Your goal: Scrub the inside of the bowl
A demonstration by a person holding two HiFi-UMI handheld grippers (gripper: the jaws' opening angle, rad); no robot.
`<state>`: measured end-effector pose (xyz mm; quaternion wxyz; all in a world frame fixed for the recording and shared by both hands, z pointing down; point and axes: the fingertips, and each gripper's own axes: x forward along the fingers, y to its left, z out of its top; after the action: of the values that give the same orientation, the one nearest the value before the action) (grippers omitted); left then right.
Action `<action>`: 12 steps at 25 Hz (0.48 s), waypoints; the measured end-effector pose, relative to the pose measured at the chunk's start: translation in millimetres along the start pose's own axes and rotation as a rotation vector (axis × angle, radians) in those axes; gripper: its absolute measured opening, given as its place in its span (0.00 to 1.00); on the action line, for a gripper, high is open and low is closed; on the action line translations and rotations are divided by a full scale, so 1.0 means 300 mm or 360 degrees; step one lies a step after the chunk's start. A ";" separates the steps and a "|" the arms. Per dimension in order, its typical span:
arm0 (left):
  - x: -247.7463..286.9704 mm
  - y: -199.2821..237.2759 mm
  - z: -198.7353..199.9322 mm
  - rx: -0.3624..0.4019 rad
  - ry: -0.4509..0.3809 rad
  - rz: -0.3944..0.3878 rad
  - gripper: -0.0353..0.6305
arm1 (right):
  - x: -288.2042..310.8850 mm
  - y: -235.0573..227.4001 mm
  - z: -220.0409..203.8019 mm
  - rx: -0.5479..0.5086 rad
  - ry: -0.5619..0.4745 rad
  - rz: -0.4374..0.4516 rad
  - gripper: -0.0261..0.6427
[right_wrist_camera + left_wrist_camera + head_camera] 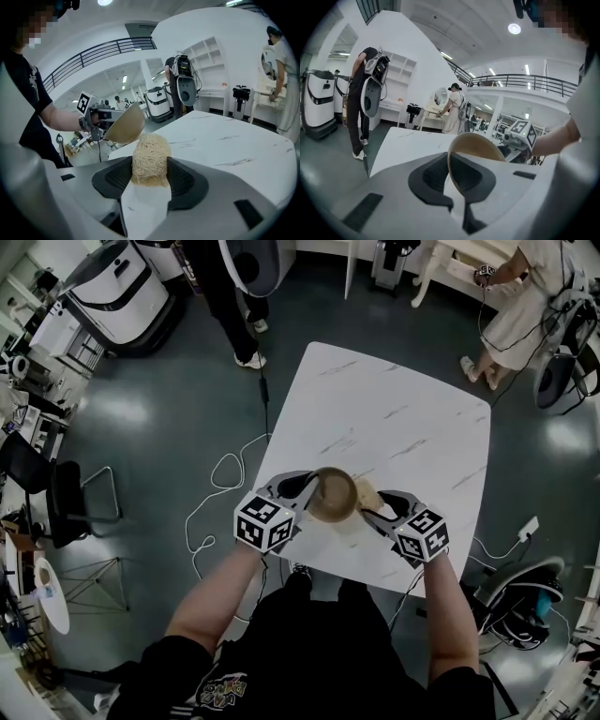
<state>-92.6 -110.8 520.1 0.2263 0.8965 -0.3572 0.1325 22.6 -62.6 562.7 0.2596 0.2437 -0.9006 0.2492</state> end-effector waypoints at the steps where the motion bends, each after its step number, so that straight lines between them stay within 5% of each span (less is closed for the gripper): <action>1: -0.001 0.012 -0.002 -0.0023 0.0004 0.0029 0.08 | 0.003 -0.001 -0.009 0.0001 0.0001 -0.0023 0.40; 4: 0.004 0.037 -0.010 -0.0137 0.0006 0.0081 0.08 | 0.024 0.004 -0.040 -0.0056 0.0023 -0.0114 0.40; 8: 0.022 0.031 -0.006 -0.0341 -0.0014 0.0068 0.08 | 0.104 0.068 -0.079 -0.0344 0.0135 -0.0188 0.40; 12: 0.052 -0.013 -0.012 -0.0297 0.0045 0.0061 0.08 | 0.162 0.117 -0.046 -0.0538 0.0108 -0.0254 0.40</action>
<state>-79.1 -115.5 528.4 0.3113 0.8625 -0.3819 0.1157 -28.8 -43.0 590.3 0.3461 0.2586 -0.8982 0.0812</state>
